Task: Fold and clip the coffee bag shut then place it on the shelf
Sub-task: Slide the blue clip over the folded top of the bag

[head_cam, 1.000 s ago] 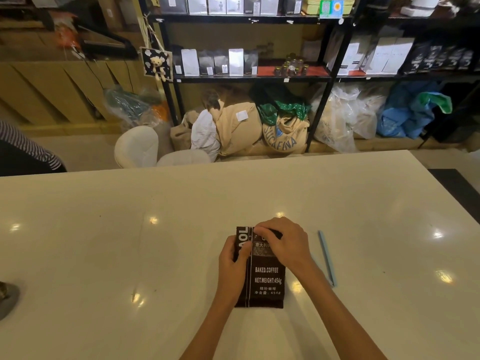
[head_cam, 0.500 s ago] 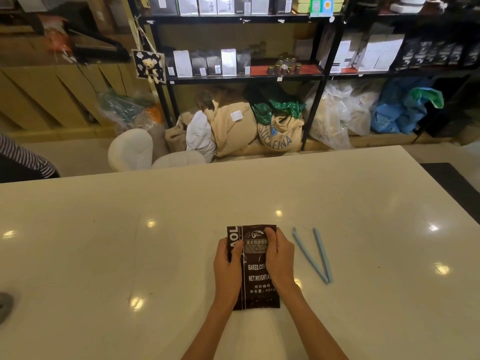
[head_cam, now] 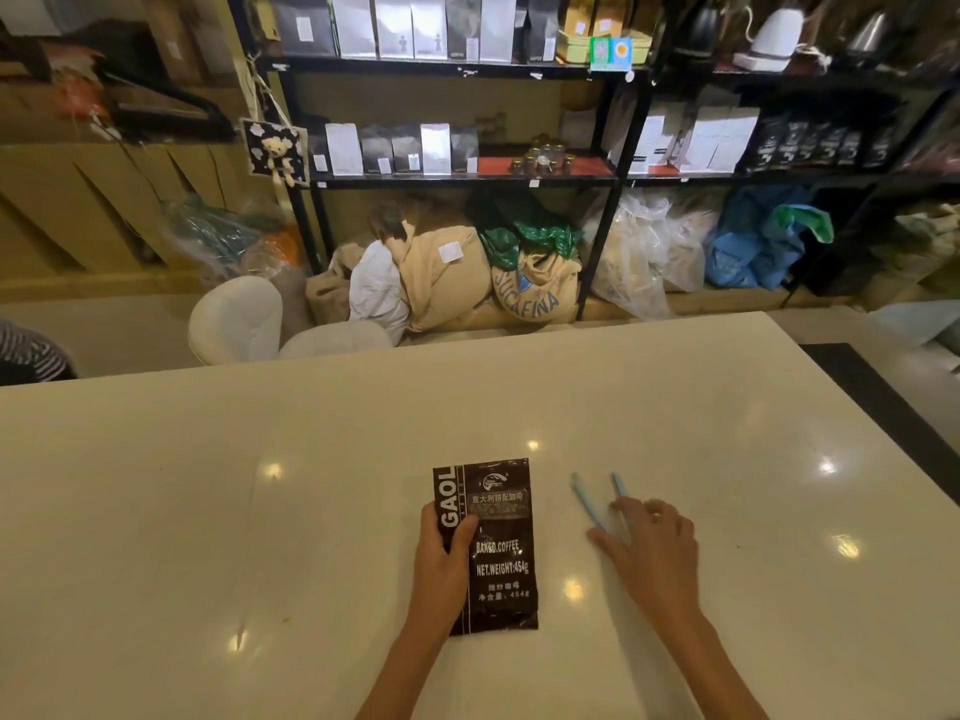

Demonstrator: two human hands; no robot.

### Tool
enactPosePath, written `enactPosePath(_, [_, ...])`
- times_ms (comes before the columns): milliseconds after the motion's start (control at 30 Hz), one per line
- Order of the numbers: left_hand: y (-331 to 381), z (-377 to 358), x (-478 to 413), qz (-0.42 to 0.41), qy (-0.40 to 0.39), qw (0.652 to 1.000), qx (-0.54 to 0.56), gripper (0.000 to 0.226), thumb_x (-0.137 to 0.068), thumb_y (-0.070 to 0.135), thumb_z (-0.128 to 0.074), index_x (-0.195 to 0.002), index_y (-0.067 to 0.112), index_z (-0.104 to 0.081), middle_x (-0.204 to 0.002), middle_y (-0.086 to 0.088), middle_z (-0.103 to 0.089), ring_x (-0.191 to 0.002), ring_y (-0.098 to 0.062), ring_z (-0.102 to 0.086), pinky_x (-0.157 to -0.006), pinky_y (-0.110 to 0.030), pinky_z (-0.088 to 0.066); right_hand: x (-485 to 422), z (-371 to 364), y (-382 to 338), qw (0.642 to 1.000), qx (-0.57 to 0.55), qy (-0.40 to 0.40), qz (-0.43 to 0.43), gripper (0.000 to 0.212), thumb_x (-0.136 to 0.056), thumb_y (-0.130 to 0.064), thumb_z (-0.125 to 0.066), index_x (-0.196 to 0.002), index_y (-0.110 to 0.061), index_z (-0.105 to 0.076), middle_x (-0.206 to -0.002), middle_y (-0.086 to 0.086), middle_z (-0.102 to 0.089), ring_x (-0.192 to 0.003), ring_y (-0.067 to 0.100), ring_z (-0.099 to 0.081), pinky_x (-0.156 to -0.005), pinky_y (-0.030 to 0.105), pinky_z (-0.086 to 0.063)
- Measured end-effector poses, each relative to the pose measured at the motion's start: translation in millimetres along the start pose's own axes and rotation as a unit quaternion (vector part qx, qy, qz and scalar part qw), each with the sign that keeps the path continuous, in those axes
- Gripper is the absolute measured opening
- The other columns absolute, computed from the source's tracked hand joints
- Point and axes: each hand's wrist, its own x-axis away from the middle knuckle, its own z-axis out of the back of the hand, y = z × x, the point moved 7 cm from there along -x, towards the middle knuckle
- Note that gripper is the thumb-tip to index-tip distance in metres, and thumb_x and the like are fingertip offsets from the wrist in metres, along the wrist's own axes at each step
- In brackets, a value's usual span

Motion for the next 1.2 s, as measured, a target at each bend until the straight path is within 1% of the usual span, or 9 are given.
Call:
enactPosePath(67, [1,0,0,-0.011,-0.004,1.000,-0.015,0.023,-0.098,0.019,-0.052,-0.120,0.013,-0.048,-0.108,-0.006,-0.068,-0.086,-0.010,-0.073,-0.068,-0.024,-0.060,-1,-9,5,0.996,-0.049,-0.030,0.069,0.024,-0.078,-0.040,-0.077,-0.099,-0.030,-0.069,-0.106,0.000,-0.063,-0.093,0.029,-0.060,-0.078,0.034,-0.047])
enactPosePath(133, [2,-1,0,-0.017,-0.010,1.000,-0.022,0.018,-0.099,0.020,-0.051,-0.117,0.017,-0.049,-0.107,-0.006,-0.069,-0.087,-0.009,-0.072,-0.069,-0.024,-0.060,-7,1,7,0.976,-0.191,-0.072,0.081,0.008,-0.086,-0.027,-0.073,-0.089,-0.033,-0.068,-0.096,-0.011,-0.068,-0.088,0.024,-0.066,-0.076,0.023,-0.047])
enactPosePath(233, [8,-5,-2,-0.021,-0.020,0.999,-0.025,0.019,-0.100,0.020,-0.051,-0.118,0.018,-0.051,-0.108,-0.005,-0.069,-0.090,-0.008,-0.072,-0.072,-0.024,-0.060,-31,30,7,0.926,-0.331,-0.179,0.044,0.020,-0.091,-0.015,-0.066,-0.088,-0.033,-0.072,-0.093,-0.015,-0.072,-0.085,0.013,-0.070,-0.070,0.013,-0.049])
enactPosePath(333, [22,-12,-3,-0.033,-0.020,0.999,-0.024,0.023,-0.099,0.022,-0.051,-0.122,0.017,-0.051,-0.111,-0.003,-0.070,-0.097,-0.012,-0.071,-0.080,-0.029,-0.060,-50,62,-30,0.892,-0.344,-0.270,0.119,0.017,-0.091,-0.013,-0.066,-0.090,-0.029,-0.073,-0.092,-0.014,-0.073,-0.077,0.005,-0.068,-0.066,0.012,-0.048])
enactPosePath(500, [53,-26,-2,-0.064,-0.018,0.998,-0.008,0.021,-0.098,0.025,-0.053,-0.119,0.022,-0.051,-0.109,0.000,-0.071,-0.095,-0.012,-0.072,-0.078,-0.029,-0.061,-78,86,-101,0.862,-0.316,-0.309,0.248,0.014,-0.086,-0.022,-0.072,-0.100,-0.026,-0.074,-0.115,-0.007,-0.064,-0.098,0.013,-0.067,-0.079,0.026,-0.058])
enactPosePath(600, [63,-34,2,-0.074,-0.020,0.997,-0.014,0.024,-0.097,0.026,-0.055,-0.120,0.022,-0.052,-0.109,0.003,-0.071,-0.095,-0.009,-0.072,-0.077,-0.025,-0.060,-81,92,-139,0.845,-0.300,-0.323,0.303,0.015,-0.082,-0.037,-0.071,-0.097,-0.035,-0.073,-0.117,-0.010,-0.060,-0.107,0.008,-0.060,-0.082,0.023,-0.057])
enactPosePath(700, [67,-38,4,-0.085,-0.016,0.996,-0.029,0.024,-0.095,0.027,-0.058,-0.119,0.025,-0.054,-0.108,0.004,-0.071,-0.096,-0.008,-0.071,-0.080,-0.026,-0.059,-79,90,-163,0.835,-0.284,-0.326,0.341,0.014,-0.084,-0.033,-0.072,-0.097,-0.038,-0.071,-0.110,-0.015,-0.064,-0.106,0.003,-0.060,-0.084,0.016,-0.052])
enactPosePath(1000, [55,-27,-2,-0.074,0.002,0.996,-0.049,0.025,-0.095,0.025,-0.060,-0.119,0.025,-0.056,-0.107,0.006,-0.072,-0.096,-0.004,-0.070,-0.083,-0.027,-0.058,-75,69,-177,0.841,-0.250,-0.354,0.324,0.015,-0.088,-0.032,-0.069,-0.096,-0.045,-0.069,-0.099,-0.024,-0.071,-0.094,0.004,-0.068,-0.079,0.022,-0.056])
enactPosePath(1200, [40,-22,-5,-0.058,0.011,0.997,-0.042,0.025,-0.095,0.024,-0.059,-0.120,0.020,-0.056,-0.108,0.001,-0.072,-0.094,-0.008,-0.071,-0.082,-0.030,-0.059,-74,52,-171,0.847,-0.348,-0.309,0.258,0.020,-0.082,-0.018,-0.076,-0.096,-0.032,-0.079,-0.099,-0.009,-0.077,-0.093,0.006,-0.070,-0.083,0.027,-0.056])
